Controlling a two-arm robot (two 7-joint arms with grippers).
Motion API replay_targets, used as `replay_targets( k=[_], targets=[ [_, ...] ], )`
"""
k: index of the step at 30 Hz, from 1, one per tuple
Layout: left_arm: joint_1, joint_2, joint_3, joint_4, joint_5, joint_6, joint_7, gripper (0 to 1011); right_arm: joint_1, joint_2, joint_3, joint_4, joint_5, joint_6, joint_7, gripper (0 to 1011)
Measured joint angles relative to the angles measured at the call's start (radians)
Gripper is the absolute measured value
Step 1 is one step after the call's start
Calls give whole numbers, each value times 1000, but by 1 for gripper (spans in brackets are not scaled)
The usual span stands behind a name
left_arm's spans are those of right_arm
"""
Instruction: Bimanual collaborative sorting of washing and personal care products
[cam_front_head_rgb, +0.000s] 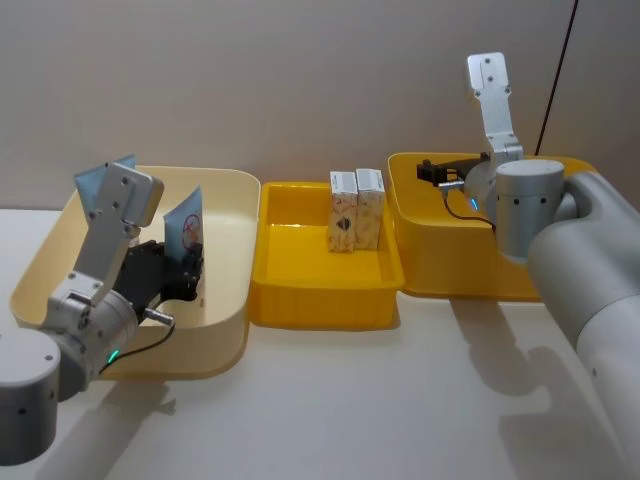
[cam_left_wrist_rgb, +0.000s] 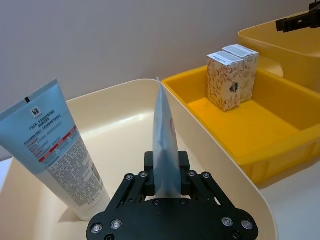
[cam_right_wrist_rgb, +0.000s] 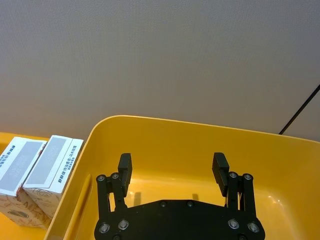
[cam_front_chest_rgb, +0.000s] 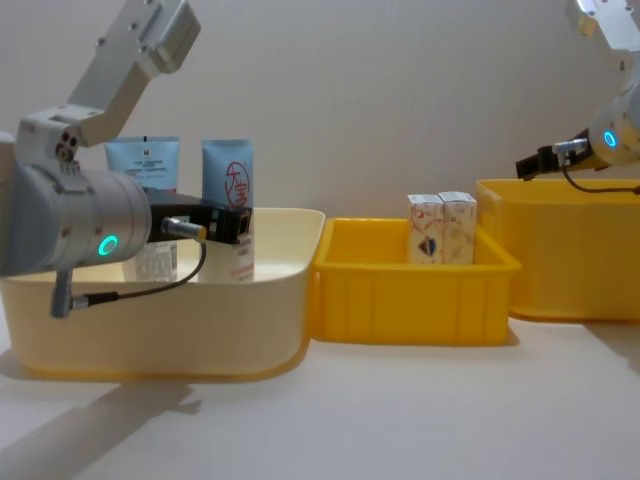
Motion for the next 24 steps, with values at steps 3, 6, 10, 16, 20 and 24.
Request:
replay_targets(
  k=[3, 6, 10, 16, 20, 24],
  targets=[
    [-5, 5, 2, -10, 8, -1, -4, 267, 0, 0, 0, 0, 0, 0, 0, 1001],
    [-16, 11, 6, -24, 17, -1, -13, 266, 0, 0, 0, 0, 0, 0, 0, 1001],
    [-39, 21, 12, -45, 28, 2, -31, 267, 0, 0, 0, 0, 0, 0, 0, 1001],
    [-66, 26, 18, -60, 36, 5, -57, 267, 0, 0, 0, 0, 0, 0, 0, 1001],
    [-83, 27, 20, -64, 38, 5, -74, 267, 0, 0, 0, 0, 0, 0, 0, 1001],
    [-101, 25, 20, -65, 38, 2, -92, 266, 0, 0, 0, 0, 0, 0, 0, 1001]
  ],
)
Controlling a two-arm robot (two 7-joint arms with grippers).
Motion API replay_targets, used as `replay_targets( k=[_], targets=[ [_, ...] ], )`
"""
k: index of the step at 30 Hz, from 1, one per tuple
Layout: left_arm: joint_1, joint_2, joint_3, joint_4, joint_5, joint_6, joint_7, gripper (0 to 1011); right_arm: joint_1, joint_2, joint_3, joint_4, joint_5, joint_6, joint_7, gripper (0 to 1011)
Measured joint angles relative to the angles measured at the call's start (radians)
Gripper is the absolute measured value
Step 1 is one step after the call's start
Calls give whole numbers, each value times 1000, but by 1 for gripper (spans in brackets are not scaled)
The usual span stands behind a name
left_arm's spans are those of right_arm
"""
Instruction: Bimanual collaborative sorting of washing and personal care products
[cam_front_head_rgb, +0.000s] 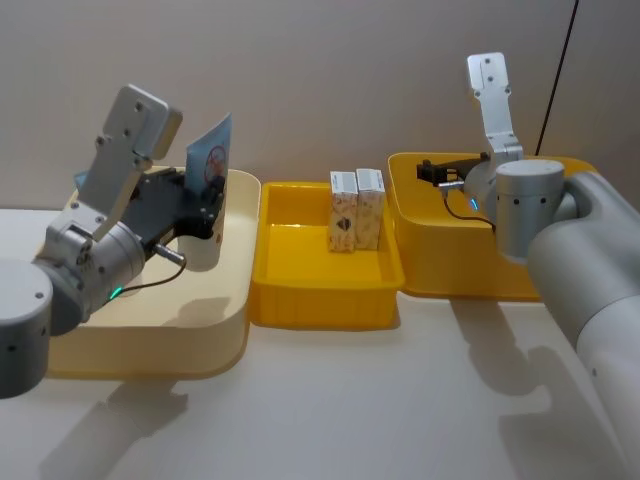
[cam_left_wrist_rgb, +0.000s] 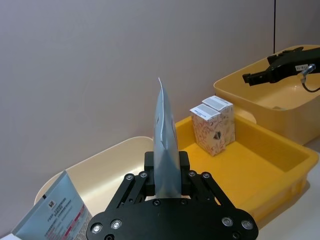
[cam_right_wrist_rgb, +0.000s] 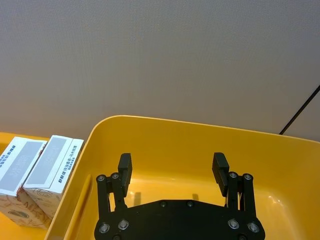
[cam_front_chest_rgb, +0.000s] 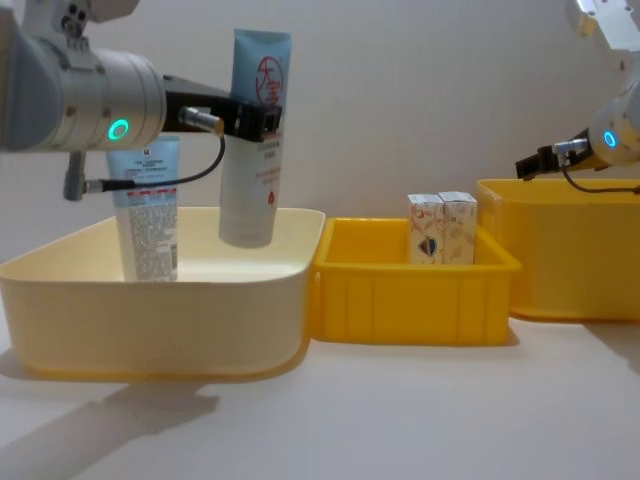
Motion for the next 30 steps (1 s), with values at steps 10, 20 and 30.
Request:
replay_targets(
  k=[10, 20, 30],
  targets=[
    [-20, -4, -5, 1, 1, -9, -24, 267, 0, 0, 0, 0, 0, 0, 0, 1001],
    [-24, -10, -16, 1, 2, -14, -37, 266, 0, 0, 0, 0, 0, 0, 0, 1001],
    [-36, -19, -35, 13, -13, -32, -63, 266, 0, 0, -2, 1, -1, -6, 5, 1001]
  ],
)
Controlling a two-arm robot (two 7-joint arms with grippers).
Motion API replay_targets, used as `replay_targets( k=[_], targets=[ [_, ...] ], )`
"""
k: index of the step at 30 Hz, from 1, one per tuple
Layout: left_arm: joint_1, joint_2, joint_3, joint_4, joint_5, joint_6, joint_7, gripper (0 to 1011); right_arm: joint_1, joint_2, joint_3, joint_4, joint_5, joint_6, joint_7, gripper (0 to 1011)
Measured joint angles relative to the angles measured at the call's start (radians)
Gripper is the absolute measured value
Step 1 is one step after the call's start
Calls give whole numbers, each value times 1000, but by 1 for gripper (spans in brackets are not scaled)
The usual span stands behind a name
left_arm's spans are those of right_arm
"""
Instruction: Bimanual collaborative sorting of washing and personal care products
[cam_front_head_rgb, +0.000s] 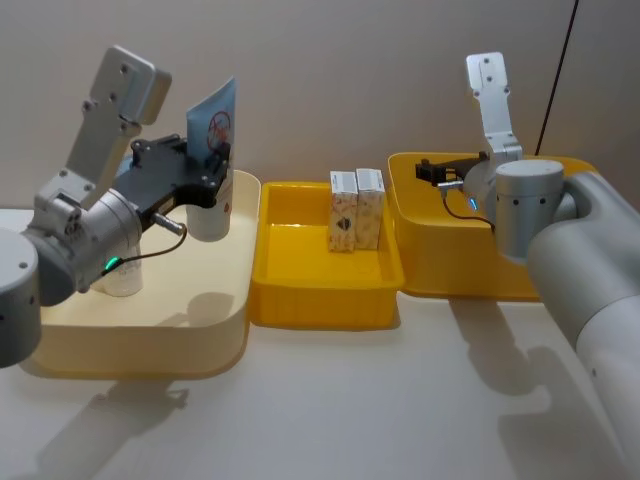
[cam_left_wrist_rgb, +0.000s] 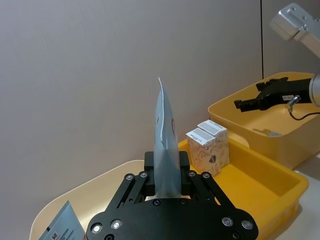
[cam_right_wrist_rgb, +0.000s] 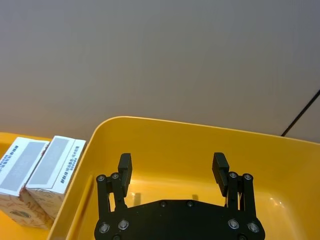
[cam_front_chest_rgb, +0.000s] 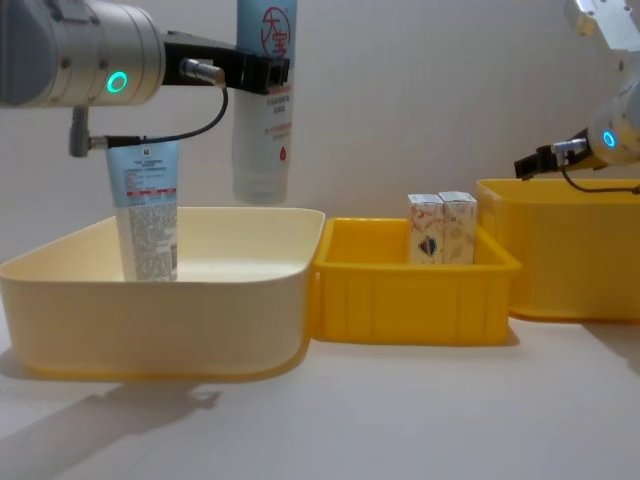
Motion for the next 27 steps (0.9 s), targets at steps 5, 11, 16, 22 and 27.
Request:
replay_targets(
  k=[5, 11, 16, 22, 27],
  targets=[
    [-20, -9, -7, 24, -13, -17, -28, 267, -1, 2, -9, -7, -8, -12, 26, 1001],
    [-49, -23, -13, 61, -24, -34, -54, 267, -15, 10, -26, -40, -17, -16, 84, 1001],
    [-67, -32, -16, 89, -32, -43, -69, 267, -30, 20, -40, -73, -22, -11, 139, 1001],
    [-87, -42, -18, 127, -45, -56, -89, 267, -49, 35, -61, -121, -27, -1, 221, 1001],
    [-97, -48, -19, 150, -56, -62, -99, 267, -65, 50, -84, -163, -27, 9, 310, 1001]
  ],
)
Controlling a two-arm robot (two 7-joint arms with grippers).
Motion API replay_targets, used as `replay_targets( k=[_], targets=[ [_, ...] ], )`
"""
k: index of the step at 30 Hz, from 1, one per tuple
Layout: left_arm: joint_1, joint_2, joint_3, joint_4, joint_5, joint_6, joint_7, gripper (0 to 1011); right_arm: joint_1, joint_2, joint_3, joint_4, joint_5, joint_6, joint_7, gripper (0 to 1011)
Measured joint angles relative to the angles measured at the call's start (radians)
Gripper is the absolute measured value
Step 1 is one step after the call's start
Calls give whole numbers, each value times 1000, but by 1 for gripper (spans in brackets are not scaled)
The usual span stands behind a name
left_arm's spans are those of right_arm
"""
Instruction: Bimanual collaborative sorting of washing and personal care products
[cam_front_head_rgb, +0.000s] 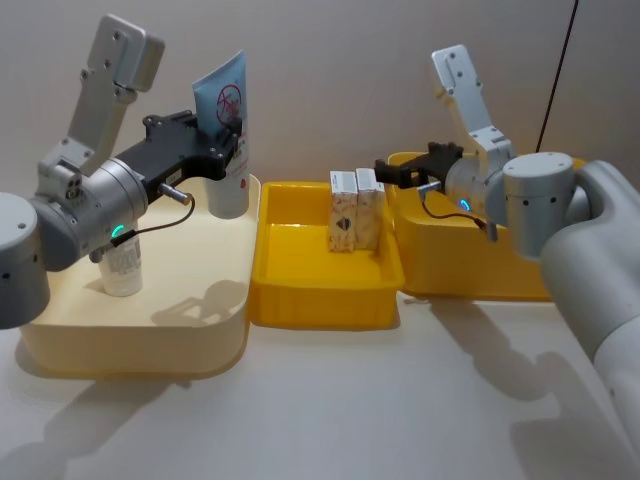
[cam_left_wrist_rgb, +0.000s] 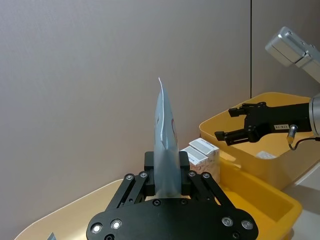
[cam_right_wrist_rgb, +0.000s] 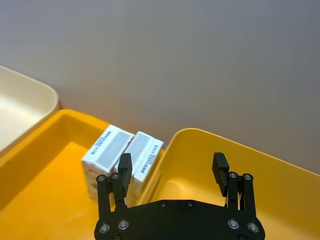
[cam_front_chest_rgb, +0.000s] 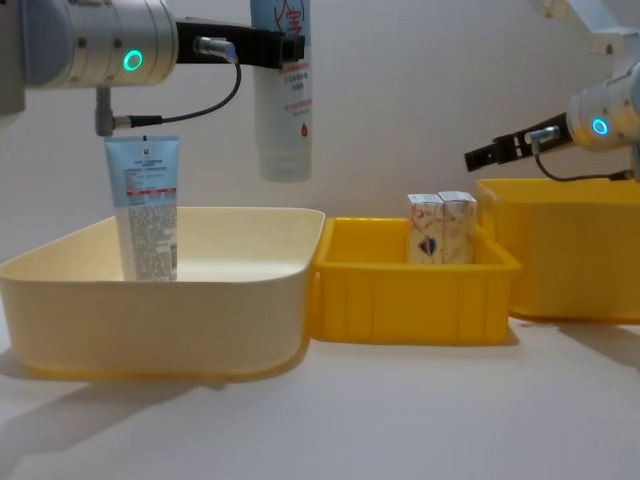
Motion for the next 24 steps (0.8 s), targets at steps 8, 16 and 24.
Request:
replay_targets(
  k=[8, 16, 24],
  targets=[
    [-8, -3, -4, 18, -15, -2, -6, 266, -5, 16, -27, -18, 2, -16, 93, 1001],
    [-11, 1, -10, 19, -27, 4, -6, 267, -16, 23, -46, -36, 7, -51, 145, 1001],
    [-20, 6, -10, 24, -38, 13, -5, 266, -25, 40, -70, -58, 22, -91, 233, 1001]
  ],
)
